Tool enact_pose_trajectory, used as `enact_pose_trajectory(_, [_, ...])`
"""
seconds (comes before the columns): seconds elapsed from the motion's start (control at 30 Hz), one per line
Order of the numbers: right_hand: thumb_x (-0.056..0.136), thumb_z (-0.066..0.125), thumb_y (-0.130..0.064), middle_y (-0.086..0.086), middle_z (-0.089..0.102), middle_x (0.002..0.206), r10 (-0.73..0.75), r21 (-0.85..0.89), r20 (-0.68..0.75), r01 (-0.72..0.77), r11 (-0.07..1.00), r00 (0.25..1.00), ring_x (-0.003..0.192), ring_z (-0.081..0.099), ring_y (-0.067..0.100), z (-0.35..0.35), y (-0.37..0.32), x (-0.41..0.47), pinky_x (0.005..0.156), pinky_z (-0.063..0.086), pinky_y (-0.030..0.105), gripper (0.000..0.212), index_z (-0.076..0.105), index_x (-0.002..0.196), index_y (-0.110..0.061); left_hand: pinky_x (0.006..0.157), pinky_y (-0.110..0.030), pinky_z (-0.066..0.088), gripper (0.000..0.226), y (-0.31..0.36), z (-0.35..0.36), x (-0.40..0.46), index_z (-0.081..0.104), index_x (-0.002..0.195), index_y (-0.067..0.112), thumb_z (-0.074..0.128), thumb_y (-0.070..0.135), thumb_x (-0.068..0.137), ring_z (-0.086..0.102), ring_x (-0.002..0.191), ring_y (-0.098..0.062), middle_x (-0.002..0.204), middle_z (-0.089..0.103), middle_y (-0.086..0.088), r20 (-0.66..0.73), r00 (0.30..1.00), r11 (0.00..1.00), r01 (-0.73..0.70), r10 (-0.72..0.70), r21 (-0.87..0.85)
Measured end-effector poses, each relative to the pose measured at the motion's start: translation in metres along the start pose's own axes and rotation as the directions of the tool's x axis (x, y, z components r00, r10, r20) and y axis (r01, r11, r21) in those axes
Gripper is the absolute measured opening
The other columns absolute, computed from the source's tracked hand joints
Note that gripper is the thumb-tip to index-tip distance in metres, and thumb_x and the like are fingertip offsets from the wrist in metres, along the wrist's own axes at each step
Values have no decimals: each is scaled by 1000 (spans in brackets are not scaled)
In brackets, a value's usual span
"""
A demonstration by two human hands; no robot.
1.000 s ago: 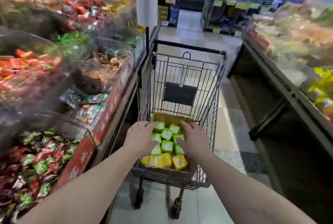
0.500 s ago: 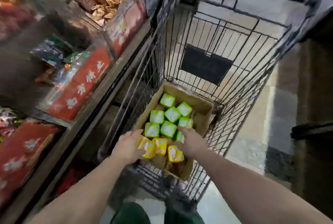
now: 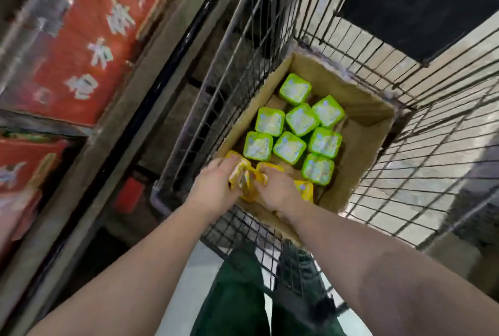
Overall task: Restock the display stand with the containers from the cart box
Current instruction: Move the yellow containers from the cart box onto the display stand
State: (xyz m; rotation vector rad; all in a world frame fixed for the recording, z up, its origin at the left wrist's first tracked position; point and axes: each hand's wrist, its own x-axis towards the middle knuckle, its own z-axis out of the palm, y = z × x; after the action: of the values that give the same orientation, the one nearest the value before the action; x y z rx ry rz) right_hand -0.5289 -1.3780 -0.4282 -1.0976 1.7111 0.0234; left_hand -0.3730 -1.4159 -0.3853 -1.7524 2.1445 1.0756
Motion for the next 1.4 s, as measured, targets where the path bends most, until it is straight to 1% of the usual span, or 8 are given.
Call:
enact_pose_trajectory(0.4, [99,45,-22,17,61,120,56,58,25,-58,997,998,110,57,33,-18,25,4,73,33,26,34,49,132,-13,104,-31,38,86,-2,-3,8,31,146,28,77,33,74,42,130,-23,139,46,-6,182,979,993,104,-93,-51])
enact_pose_trajectory(0.53, [99,48,-23,3,59,85,-42,170,19,38,985,999,79,55,25,-33,19,-4,63,35,28,32,52,130,-14,95,-26,43,92,4,2,12,31,145,23,83,29,69,53,118,-19,129,55,-2,263,962,968,136,-77,-212])
enact_pose_trajectory(0.7, [96,57,-25,18,67,104,-75,385,-24,78,920,997,91,68,25,-61,20,-16,82,52,35,32,56,127,-20,94,-36,51,81,10,-3,21,39,139,16,83,15,71,61,106,-19,122,61,-5,312,944,854,251,-110,-457])
enact_pose_trajectory(0.8, [93,59,-32,9,61,120,10,118,-73,-2,993,997,103,62,8,-73,48,-11,84,45,23,48,47,138,-20,94,-36,50,80,8,-6,26,38,141,14,81,10,73,60,105,-20,117,59,-3,304,943,831,275,-135,-483])
enact_pose_trajectory(0.87, [90,64,-32,11,46,138,71,-127,-15,-72,989,997,124,51,24,-69,68,-8,96,44,34,65,34,147,-24,94,-36,51,82,3,-2,30,39,141,14,82,10,72,61,104,-20,120,61,-4,298,942,808,294,-155,-511])
enact_pose_trajectory(1.0, [76,76,-31,12,30,140,141,-310,71,-112,944,988,118,53,37,-41,84,-5,97,47,42,90,23,148,-28,99,-40,49,92,-7,8,33,33,146,18,84,17,70,62,108,-20,124,61,-5,305,934,782,328,-185,-530])
enact_pose_trajectory(1.13, [73,79,-26,9,28,135,86,-414,16,-71,907,996,112,54,37,-27,88,-1,94,49,45,86,27,142,-26,85,-25,49,89,-4,18,31,32,146,18,82,15,73,62,97,-9,121,61,-2,291,935,772,335,-203,-539])
enact_pose_trajectory(1.4, [74,75,-28,11,35,132,-14,-723,-26,-9,691,1000,124,37,30,-9,98,-1,94,39,42,71,36,133,-22,84,-24,49,85,-1,19,32,35,144,16,82,13,72,61,97,-6,113,62,2,285,937,757,333,-200,-563])
